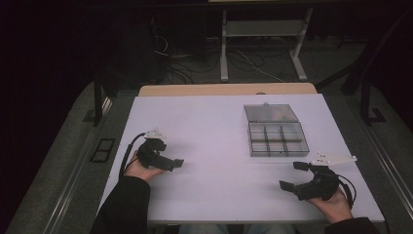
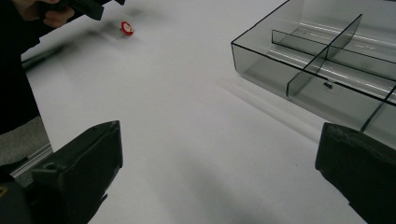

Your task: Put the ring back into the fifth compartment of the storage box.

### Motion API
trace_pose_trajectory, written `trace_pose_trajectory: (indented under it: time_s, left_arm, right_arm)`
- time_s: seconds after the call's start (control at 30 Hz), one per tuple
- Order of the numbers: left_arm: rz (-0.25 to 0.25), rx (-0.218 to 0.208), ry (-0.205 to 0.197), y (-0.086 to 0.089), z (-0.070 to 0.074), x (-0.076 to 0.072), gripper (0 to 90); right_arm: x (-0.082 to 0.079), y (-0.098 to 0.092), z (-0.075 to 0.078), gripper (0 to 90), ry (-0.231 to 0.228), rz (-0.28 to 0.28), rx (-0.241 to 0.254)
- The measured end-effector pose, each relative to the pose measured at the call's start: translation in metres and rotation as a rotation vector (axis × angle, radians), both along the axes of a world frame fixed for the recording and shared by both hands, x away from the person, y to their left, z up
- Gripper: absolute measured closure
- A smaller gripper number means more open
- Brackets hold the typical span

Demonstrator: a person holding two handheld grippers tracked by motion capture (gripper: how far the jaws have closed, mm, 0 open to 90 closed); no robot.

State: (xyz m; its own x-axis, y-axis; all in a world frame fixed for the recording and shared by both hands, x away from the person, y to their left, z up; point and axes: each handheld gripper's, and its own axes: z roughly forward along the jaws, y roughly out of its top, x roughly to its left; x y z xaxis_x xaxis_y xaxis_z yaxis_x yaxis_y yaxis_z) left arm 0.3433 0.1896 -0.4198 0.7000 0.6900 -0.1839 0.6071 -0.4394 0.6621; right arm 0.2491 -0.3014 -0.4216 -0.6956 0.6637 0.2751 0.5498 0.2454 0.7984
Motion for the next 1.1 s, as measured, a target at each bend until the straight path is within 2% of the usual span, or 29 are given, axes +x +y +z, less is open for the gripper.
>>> trace_pose_trajectory:
  time_s: [0.2,0.53,0.93,1.1]
  left_arm:
    - [-0.023,0.032,0.010,-0.0034,-0.0039,0.0017,0.0]
    - [-0.038,0.047,0.021,-0.0046,-0.0067,0.0027,1.0]
    - [-0.087,0.067,0.015,-0.0075,-0.0064,0.0004,15.8]
    - [-0.115,0.090,0.007,-0.0093,-0.0061,-0.0006,21.7]
  right_arm:
    - [0.0002,0.0000,-0.0003,0.1,0.003,0.001,-0.004]
    - [0.0004,0.0000,-0.0008,0.1,0.000,0.004,-0.008]
    - [0.0007,-0.0001,-0.0013,0.1,0.002,0.006,-0.010]
    - [0.0007,0.0002,-0.0014,0.1,0.002,0.007,-0.011]
